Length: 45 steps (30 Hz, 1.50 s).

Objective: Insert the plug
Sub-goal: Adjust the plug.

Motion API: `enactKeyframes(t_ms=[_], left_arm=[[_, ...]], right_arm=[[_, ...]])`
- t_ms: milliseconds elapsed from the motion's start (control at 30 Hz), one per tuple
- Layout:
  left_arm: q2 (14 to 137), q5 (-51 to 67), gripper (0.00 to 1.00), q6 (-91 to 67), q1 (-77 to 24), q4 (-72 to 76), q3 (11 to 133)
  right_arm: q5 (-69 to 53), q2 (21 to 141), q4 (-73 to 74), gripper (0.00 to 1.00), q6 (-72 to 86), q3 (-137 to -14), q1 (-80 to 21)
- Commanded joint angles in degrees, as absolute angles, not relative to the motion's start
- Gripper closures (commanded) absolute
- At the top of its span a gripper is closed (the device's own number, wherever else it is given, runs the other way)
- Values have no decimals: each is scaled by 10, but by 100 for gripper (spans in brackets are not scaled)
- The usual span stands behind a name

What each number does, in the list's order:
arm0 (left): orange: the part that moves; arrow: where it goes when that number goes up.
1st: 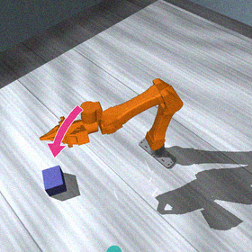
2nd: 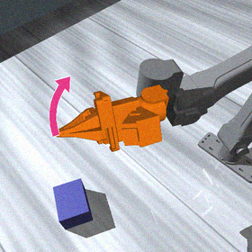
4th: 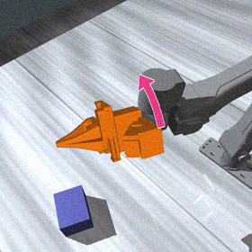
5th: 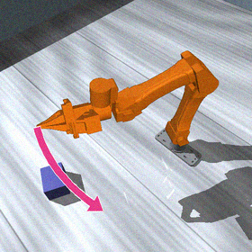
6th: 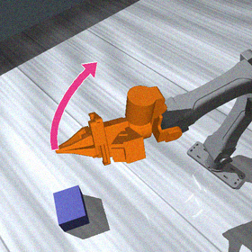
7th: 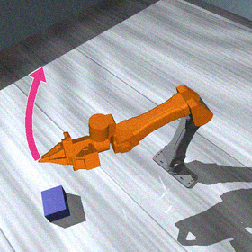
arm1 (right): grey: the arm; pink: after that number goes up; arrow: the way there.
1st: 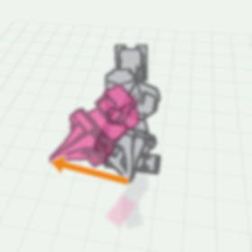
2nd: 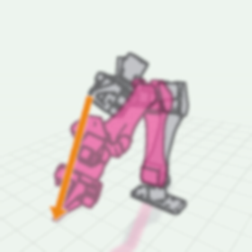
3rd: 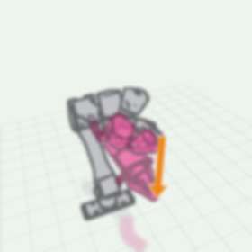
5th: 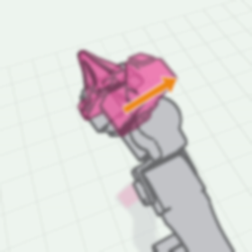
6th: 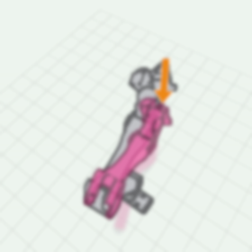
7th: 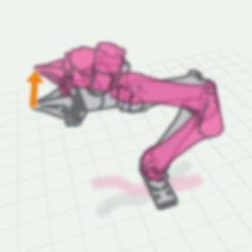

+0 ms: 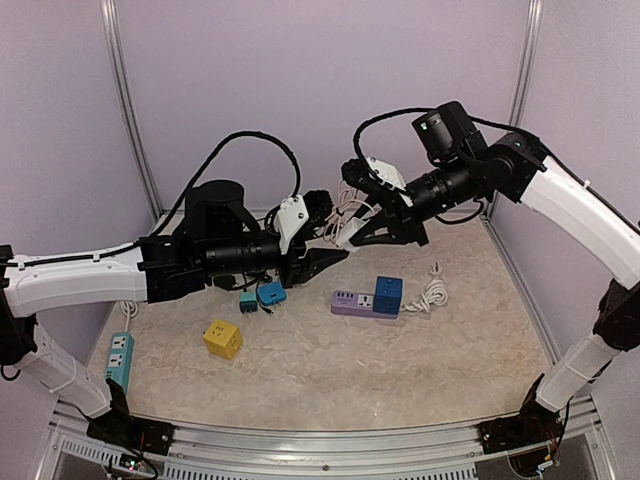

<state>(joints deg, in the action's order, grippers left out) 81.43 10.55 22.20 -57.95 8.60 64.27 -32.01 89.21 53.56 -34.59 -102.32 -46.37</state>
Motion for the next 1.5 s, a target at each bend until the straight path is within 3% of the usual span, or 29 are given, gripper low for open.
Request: enactKeyframes(t_ms=[0,267,367,433,600,667,867,1000,1200,1467], left_arm=[[824,113,58,226,-585,77,651],[824,112,65,226,-588,91,654],[826,115,63,222,-590,96,657],[825,117,46,221,-590,97,658],[800,71,17,232,-583,93,638],[777,43,13,243,-570,77,620],[678,-10,14,216,-551,-17,603],[642,20,24,176,-613,-16,572],[738,11,35,191,-650,-18,612],[774,27,34,200,-592,80,588]], right_arm=[[-332,883,516,100,-337,-1023,-470],[-334,892,516,100,-337,-1026,-472],[-324,896,517,100,-336,-1027,-473],[-319,901,523,100,-337,-1032,-474],[-312,900,532,100,-337,-1039,-474],[-294,898,535,100,-334,-1038,-474],[-201,930,557,100,-265,-1065,-471],[-186,974,594,100,-200,-1103,-464],[-195,997,598,100,-167,-1119,-463],[-233,966,586,100,-179,-1089,-464]])
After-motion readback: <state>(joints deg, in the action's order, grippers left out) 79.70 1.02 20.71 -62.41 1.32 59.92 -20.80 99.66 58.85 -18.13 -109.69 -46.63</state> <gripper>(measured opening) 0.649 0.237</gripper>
